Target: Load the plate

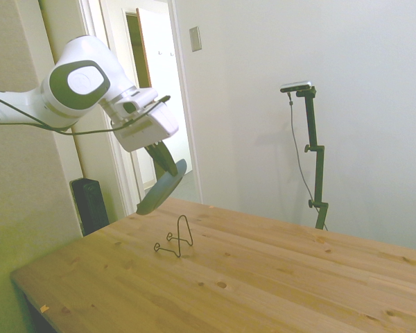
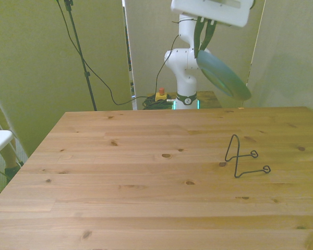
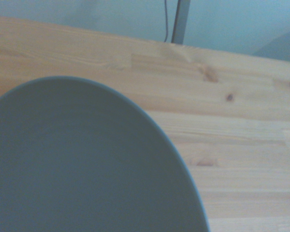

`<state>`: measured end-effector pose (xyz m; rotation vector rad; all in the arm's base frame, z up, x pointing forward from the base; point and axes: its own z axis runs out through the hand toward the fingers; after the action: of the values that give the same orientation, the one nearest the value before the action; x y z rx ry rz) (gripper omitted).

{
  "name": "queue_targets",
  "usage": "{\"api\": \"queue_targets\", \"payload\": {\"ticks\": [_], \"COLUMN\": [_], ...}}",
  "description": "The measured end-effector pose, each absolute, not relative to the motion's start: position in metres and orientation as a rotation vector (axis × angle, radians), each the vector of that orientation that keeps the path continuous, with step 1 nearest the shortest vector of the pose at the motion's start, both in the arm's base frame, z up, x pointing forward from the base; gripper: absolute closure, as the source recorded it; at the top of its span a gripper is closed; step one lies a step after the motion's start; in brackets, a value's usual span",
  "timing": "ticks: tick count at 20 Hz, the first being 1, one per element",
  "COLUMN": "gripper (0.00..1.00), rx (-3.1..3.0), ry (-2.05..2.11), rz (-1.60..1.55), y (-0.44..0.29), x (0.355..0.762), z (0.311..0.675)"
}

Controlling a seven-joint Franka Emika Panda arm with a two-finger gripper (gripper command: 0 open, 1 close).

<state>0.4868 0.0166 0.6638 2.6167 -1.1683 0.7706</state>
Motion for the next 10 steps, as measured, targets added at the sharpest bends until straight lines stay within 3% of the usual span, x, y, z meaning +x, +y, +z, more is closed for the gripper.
{"api": "queue_targets", "payload": {"ticks": [4,10], "gripper": [1.0,1.0], "rx": [2.488,2.374], "ry": [-1.105,-1.009], "rz": [0.817,0.831], "y": [0.071,0.126], "x": [0.512,0.533], "z": [0.662,0.619]}}
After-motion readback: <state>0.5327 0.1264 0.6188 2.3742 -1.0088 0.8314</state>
